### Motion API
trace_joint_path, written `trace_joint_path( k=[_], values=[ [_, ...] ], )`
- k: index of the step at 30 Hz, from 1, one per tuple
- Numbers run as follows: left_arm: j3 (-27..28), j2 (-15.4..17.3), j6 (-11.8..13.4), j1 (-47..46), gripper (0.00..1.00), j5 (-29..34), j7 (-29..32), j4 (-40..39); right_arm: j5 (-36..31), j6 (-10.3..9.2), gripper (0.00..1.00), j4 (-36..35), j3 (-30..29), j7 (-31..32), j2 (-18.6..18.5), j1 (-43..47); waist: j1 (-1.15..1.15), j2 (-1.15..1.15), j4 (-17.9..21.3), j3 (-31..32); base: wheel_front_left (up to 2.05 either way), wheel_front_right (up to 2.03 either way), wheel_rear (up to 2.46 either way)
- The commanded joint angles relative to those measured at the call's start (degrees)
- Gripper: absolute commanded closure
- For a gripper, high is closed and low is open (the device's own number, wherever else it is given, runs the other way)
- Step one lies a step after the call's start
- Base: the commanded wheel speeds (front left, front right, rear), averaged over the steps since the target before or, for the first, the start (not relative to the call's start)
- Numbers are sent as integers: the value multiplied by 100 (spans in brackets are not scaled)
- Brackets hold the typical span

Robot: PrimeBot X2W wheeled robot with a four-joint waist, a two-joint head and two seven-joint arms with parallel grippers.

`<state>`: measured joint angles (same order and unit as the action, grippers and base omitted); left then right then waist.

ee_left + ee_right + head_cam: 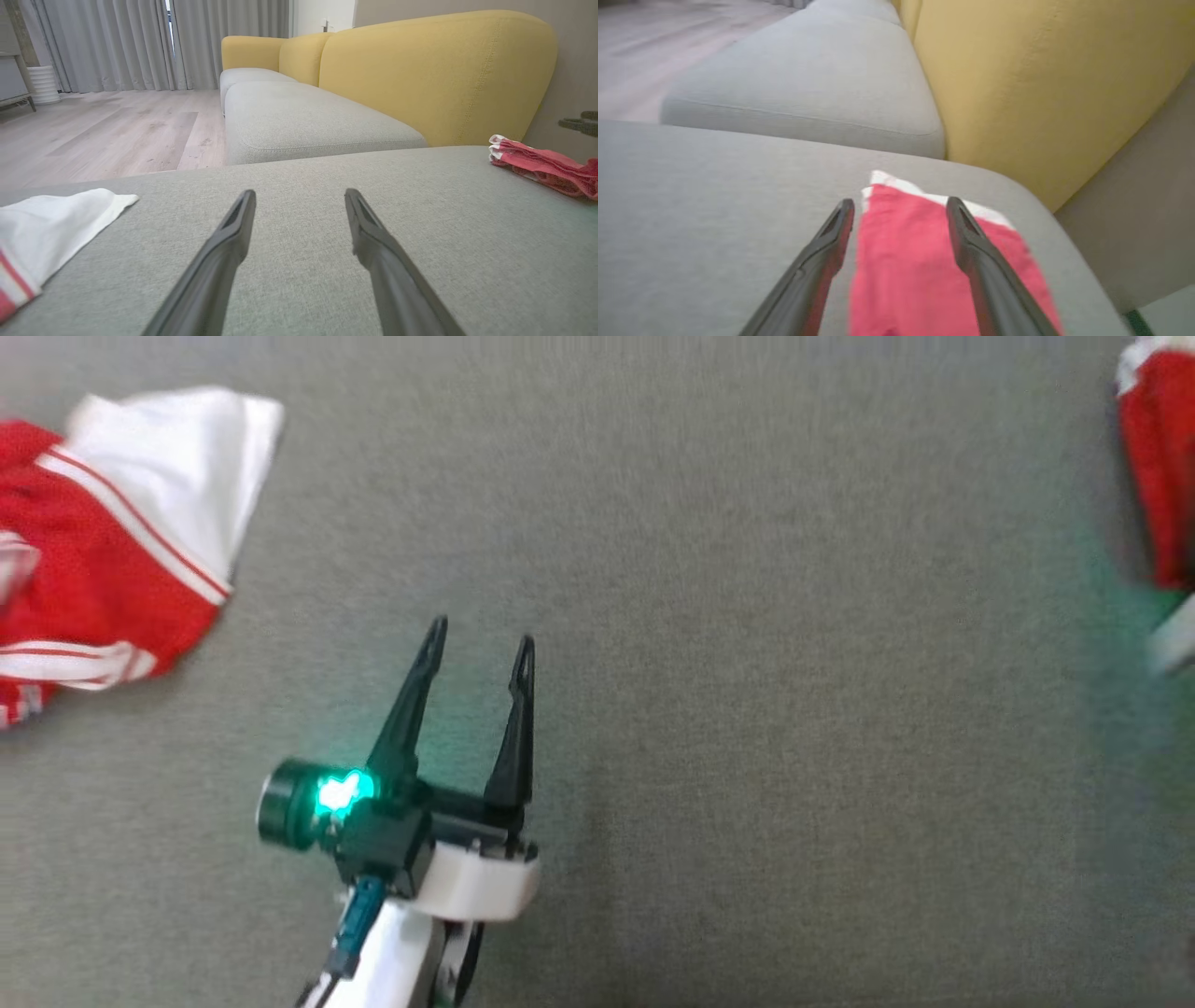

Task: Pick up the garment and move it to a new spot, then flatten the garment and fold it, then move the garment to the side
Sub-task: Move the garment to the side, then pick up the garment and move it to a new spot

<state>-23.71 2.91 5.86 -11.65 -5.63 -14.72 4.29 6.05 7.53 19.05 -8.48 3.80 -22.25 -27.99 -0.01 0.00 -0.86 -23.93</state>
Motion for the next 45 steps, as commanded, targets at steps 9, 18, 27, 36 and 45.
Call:
trace_joint_path(
  k=[9,18,27,36,45],
  values=[
    [226,-3,128,624,0,-248,-28,64,605,-4,0,-292,1094,-1061,1103,1375,1,0,-403,1629,0,0,0],
    [437,-3,312,1315,0,-392,-28,-81,942,-4,0,-644,1357,-1875,1753,2731,1,0,-581,2442,0,0,0],
    [545,-3,246,1883,0,-294,-28,-352,612,-4,0,-979,1358,-1878,1896,3746,1,0,-584,2690,0,0,0],
    [635,-3,120,2033,0,-232,-28,-379,601,-4,0,-1035,1404,-1879,1930,3911,1,0,-545,2828,0,0,0],
    [683,-3,68,2074,0,-195,-28,-333,679,-4,0,-1084,1454,-1879,1936,3973,1,0,-557,2867,0,0,0]
  ],
)
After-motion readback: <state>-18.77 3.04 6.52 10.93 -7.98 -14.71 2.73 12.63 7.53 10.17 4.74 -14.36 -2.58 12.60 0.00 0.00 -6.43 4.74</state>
